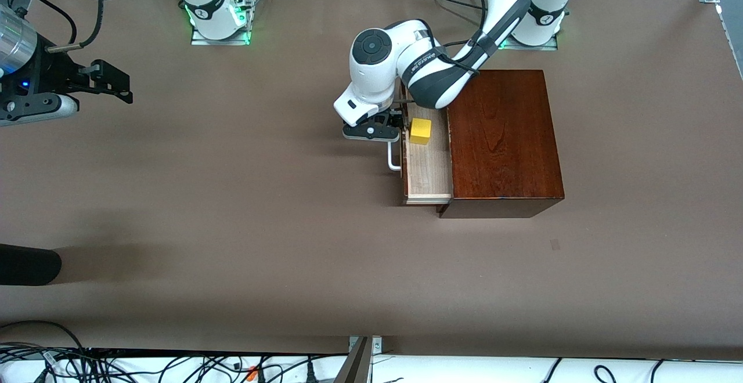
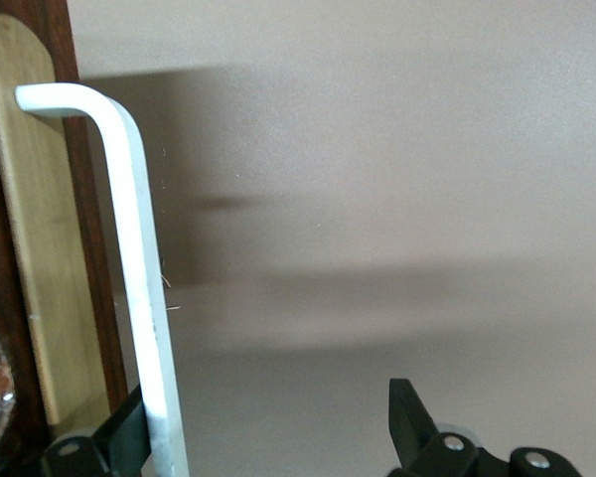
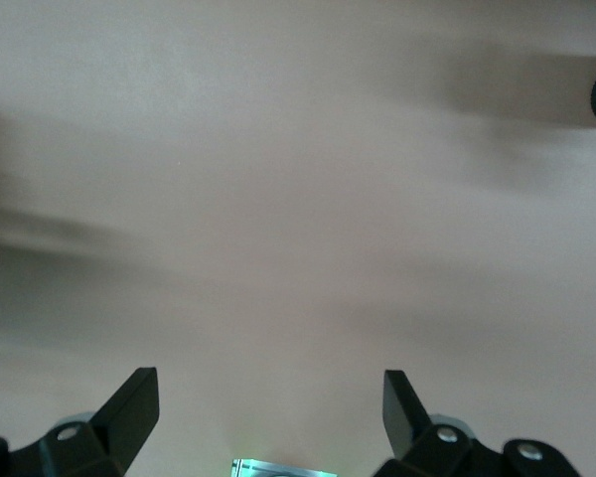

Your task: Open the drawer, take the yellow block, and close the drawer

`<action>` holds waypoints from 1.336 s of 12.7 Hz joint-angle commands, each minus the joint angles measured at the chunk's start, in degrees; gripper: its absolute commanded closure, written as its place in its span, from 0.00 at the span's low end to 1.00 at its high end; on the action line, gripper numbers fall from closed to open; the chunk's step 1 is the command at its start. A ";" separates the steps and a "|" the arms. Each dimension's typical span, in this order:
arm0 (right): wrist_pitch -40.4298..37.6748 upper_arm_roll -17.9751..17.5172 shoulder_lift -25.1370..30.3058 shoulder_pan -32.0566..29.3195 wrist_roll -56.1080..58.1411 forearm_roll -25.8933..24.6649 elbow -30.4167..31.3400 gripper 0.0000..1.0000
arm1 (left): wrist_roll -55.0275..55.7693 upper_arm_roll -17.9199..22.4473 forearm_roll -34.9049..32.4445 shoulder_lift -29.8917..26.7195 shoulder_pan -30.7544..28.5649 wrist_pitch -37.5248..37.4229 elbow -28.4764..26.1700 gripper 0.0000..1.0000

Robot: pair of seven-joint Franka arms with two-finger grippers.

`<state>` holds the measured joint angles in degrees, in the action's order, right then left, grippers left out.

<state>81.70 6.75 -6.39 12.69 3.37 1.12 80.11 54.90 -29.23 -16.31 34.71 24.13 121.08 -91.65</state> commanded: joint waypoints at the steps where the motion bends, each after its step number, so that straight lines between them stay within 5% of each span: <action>1: 0.48 -0.16 0.67 -0.38 -0.56 0.91 0.75 0.00 | -1.19 -0.21 0.32 -1.31 0.22 -1.01 3.24 0.00; 4: 0.48 -0.16 0.67 -0.38 -0.56 0.90 0.75 0.00 | -11.62 0.05 0.05 -2.46 -0.22 -10.30 6.99 0.00; 10: 1.88 -0.16 0.50 -0.47 0.14 1.08 0.66 0.00 | -19.81 0.23 0.40 -2.72 -5.57 -34.67 26.59 0.00; 17: 1.01 -2.70 -0.64 8.66 0.58 0.02 0.66 0.00 | -36.85 0.13 7.84 -11.05 -23.84 -41.27 27.23 0.00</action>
<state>83.24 4.57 -7.45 19.42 3.48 1.40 80.29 22.98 -28.87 -12.47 26.92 4.75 81.60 -63.80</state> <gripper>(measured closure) 0.000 0.000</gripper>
